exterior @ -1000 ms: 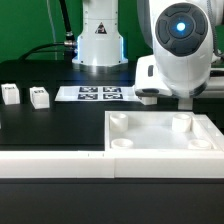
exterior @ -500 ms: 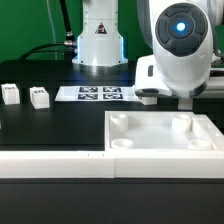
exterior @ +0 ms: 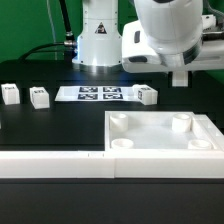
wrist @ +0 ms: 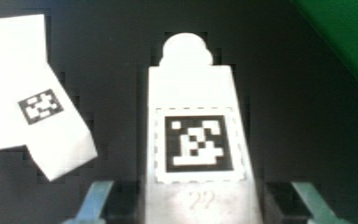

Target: Assemble square table

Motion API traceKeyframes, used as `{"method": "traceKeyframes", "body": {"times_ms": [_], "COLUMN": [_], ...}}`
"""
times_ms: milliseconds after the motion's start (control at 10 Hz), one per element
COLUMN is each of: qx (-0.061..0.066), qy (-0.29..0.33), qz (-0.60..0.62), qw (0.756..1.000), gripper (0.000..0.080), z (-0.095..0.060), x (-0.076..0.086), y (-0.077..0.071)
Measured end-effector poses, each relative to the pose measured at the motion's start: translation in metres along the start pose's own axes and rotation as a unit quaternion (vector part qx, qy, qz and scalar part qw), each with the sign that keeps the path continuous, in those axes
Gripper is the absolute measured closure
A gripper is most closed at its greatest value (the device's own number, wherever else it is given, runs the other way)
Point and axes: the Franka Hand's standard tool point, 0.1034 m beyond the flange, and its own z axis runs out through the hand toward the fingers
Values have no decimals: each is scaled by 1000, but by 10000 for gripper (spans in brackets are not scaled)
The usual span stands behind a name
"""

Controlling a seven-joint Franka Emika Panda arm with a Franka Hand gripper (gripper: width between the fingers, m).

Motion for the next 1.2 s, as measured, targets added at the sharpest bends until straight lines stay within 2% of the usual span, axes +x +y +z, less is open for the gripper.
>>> {"method": "traceKeyframes", "body": {"times_ms": [200, 300, 400, 500, 600, 700, 900, 1000, 1100, 1200], "qx": [5, -4, -10, -13, -18, -21, -17, -15, -21, -33], "qy": [83, 114, 130, 171, 203, 229, 295, 335, 365, 397], "qz": [-6, -35, -52, -80, -90, -98, -97, -99, -102, -112], "qw": [996, 993, 990, 982, 975, 968, 950, 937, 925, 911], "gripper": [509, 509, 509, 509, 509, 509, 509, 509, 509, 509], "z": [-8, -18, -45, -91, -124, -142, -137, -140, -134, -144], "x": [7, 5, -1, -5, -8, -14, -4, -1, 11, 25], "y": [-4, 7, 14, 17, 12, -1, 2, 1, 1, 0]}}
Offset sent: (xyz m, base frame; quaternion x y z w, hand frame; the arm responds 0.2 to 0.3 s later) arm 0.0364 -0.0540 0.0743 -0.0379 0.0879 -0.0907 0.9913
